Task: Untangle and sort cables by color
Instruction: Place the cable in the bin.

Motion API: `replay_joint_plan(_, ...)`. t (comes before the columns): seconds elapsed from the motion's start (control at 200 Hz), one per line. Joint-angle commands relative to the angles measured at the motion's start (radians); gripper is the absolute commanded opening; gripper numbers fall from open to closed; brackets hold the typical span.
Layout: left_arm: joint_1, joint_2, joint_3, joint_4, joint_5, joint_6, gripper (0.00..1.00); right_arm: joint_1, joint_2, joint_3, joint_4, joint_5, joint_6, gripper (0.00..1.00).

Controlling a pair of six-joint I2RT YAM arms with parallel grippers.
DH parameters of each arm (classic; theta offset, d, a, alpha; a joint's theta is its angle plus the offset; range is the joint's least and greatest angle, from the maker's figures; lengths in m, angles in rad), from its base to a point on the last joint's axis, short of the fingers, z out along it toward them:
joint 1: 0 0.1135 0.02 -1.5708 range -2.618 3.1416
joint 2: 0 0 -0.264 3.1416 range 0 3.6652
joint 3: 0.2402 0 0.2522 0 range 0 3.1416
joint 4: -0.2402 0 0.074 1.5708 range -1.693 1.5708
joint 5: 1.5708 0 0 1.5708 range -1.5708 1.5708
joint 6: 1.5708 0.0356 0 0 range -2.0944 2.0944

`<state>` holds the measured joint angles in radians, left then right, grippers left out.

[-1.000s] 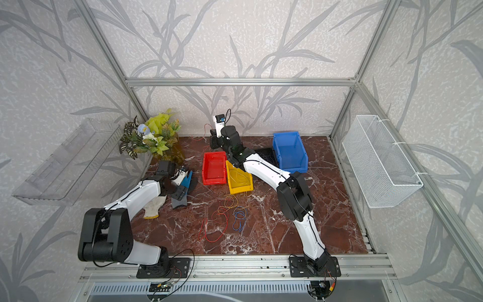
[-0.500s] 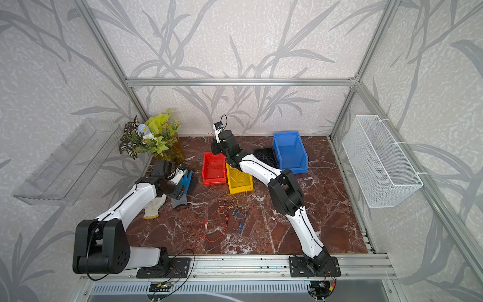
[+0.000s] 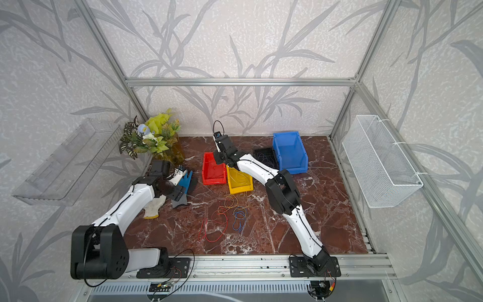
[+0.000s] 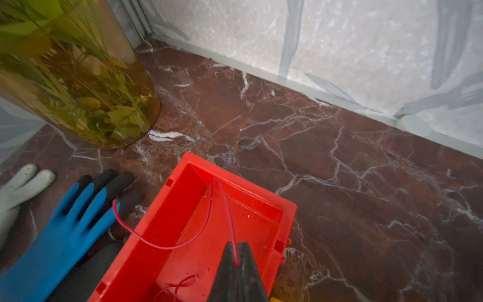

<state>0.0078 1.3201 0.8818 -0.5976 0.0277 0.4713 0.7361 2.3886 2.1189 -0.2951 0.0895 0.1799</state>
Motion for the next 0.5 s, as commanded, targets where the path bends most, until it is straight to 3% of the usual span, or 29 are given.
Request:
replay_joint_plan(0.0, 0.004, -0.024, 0.025, -0.036, 0.015, 0.012, 0.79, 0.033, 0.058, 0.110, -0.203, 0.095, -0.043, 0.00)
replay_joint_plan(0.265, 0.004, -0.034, 0.031, -0.052, 0.023, 0.016, 0.79, 0.045, 0.281, 0.508, -0.510, 0.161, -0.056, 0.01)
replay_joint_plan(0.495, 0.004, -0.036, 0.058, -0.089, 0.055, 0.021, 0.79, 0.045, 0.300, 0.527, -0.514, 0.122, -0.050, 0.15)
